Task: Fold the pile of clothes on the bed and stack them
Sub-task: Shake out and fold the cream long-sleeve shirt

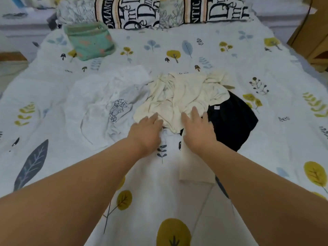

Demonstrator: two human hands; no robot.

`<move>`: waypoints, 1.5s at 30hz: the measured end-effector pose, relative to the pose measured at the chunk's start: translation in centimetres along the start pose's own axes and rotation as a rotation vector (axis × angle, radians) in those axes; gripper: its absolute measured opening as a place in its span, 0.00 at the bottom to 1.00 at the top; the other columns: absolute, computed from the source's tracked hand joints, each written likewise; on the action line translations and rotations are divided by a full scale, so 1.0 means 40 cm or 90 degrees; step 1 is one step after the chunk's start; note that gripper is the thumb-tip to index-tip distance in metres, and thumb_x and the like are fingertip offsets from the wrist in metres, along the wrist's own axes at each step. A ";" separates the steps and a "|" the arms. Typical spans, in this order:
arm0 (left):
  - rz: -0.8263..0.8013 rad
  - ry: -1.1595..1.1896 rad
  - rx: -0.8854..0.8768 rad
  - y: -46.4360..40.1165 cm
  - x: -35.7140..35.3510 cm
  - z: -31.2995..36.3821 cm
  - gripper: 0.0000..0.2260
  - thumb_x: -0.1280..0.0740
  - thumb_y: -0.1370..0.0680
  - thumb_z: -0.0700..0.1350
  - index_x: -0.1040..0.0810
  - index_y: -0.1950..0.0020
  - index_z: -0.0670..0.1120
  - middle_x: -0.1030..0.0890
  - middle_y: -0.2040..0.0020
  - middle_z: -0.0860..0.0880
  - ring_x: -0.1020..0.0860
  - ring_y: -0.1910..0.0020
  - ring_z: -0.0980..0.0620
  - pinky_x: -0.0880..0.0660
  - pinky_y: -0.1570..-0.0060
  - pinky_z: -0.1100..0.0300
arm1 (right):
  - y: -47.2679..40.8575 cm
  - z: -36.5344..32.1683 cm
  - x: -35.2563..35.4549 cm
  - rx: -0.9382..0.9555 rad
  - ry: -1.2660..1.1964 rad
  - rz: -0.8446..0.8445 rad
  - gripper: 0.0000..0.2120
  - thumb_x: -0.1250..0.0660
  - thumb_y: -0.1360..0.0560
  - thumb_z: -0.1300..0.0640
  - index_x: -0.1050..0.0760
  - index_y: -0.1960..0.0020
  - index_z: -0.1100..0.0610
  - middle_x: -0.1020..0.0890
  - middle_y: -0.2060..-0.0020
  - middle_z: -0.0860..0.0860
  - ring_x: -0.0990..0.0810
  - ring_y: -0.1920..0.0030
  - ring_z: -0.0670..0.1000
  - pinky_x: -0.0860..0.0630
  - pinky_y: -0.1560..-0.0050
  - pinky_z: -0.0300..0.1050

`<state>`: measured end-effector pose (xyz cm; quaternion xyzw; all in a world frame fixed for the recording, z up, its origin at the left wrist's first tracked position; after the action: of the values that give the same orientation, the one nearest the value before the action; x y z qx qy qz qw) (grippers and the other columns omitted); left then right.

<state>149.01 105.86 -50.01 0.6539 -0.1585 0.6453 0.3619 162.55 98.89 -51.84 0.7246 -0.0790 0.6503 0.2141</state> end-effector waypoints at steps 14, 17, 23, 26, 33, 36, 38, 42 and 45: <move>-0.004 -0.039 0.020 -0.044 -0.083 -0.007 0.13 0.39 0.23 0.46 0.25 0.40 0.47 0.22 0.44 0.44 0.27 0.43 0.42 0.33 0.48 0.55 | 0.022 0.020 -0.072 0.077 0.033 0.039 0.04 0.40 0.25 0.62 0.33 0.52 0.54 0.28 0.54 0.51 0.32 0.46 0.55 0.42 0.54 0.43; 0.063 0.003 -0.009 0.026 -0.029 -0.019 0.10 0.38 0.23 0.48 0.22 0.52 0.43 0.21 0.55 0.44 0.24 0.51 0.43 0.35 0.61 0.57 | 0.095 0.023 -0.036 0.081 0.008 0.071 0.15 0.41 0.25 0.60 0.44 0.65 0.54 0.37 0.67 0.47 0.34 0.56 0.52 0.43 0.58 0.43; 0.204 0.263 -0.028 0.191 0.195 -0.041 0.11 0.36 0.23 0.44 0.25 0.62 0.39 0.25 0.63 0.45 0.28 0.63 0.48 0.36 0.63 0.58 | 0.239 0.025 0.084 0.021 -0.082 0.043 0.18 0.40 0.25 0.61 0.39 0.37 0.52 0.41 0.70 0.45 0.35 0.63 0.49 0.41 0.62 0.41; 0.228 0.329 -0.085 0.272 0.344 0.006 0.11 0.36 0.23 0.43 0.24 0.64 0.40 0.26 0.64 0.47 0.29 0.66 0.55 0.36 0.65 0.66 | 0.297 -0.004 0.174 0.053 -0.130 0.019 0.32 0.41 0.25 0.58 0.51 0.25 0.50 0.39 0.69 0.44 0.34 0.63 0.48 0.41 0.67 0.41; 0.280 0.495 -0.182 0.490 0.703 0.128 0.17 0.37 0.23 0.41 0.37 0.71 0.46 0.37 0.76 0.55 0.38 0.76 0.59 0.42 0.74 0.70 | 0.448 -0.098 0.513 0.117 -0.448 0.094 0.29 0.40 0.27 0.40 0.48 0.29 0.34 0.21 0.53 0.42 0.22 0.53 0.46 0.26 0.56 0.42; 0.246 0.552 -0.225 0.585 0.827 0.164 0.15 0.37 0.23 0.43 0.30 0.69 0.39 0.32 0.73 0.49 0.35 0.71 0.56 0.38 0.67 0.62 | 0.535 -0.124 0.670 0.146 -0.577 0.106 0.23 0.39 0.29 0.40 0.37 0.34 0.34 0.19 0.51 0.40 0.22 0.52 0.43 0.26 0.52 0.42; 0.254 0.562 -0.238 0.652 0.898 0.184 0.15 0.38 0.24 0.46 0.29 0.67 0.38 0.31 0.71 0.43 0.34 0.69 0.53 0.38 0.66 0.58 | 0.591 -0.136 0.769 0.175 -0.645 0.139 0.08 0.37 0.26 0.51 0.25 0.47 0.49 0.20 0.61 0.49 0.23 0.60 0.50 0.28 0.58 0.45; 0.315 0.556 -0.233 0.778 1.009 0.195 0.17 0.36 0.23 0.43 0.30 0.73 0.47 0.33 0.75 0.56 0.37 0.74 0.59 0.41 0.72 0.66 | 0.692 -0.141 0.927 0.163 -0.701 0.209 0.03 0.38 0.27 0.65 0.28 0.59 0.65 0.25 0.66 0.57 0.30 0.64 0.50 0.35 0.63 0.45; 0.271 0.576 -0.249 0.869 1.056 0.194 0.16 0.35 0.24 0.47 0.27 0.72 0.48 0.32 0.74 0.54 0.35 0.74 0.59 0.39 0.72 0.68 | 0.769 -0.156 1.025 0.161 -0.723 0.210 0.04 0.40 0.29 0.69 0.28 0.57 0.67 0.25 0.64 0.60 0.30 0.62 0.50 0.35 0.60 0.46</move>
<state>136.17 87.64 0.54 0.1843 -0.2329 0.8801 0.3705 150.60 80.63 -5.04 0.9565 -0.2146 0.1905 -0.0533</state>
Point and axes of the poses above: each hand's wrist, its own y-axis away from the middle knuckle, its own x-axis out of the back of the hand, z = x × y, the point moved 3 cm from there along -y, towards the middle knuckle
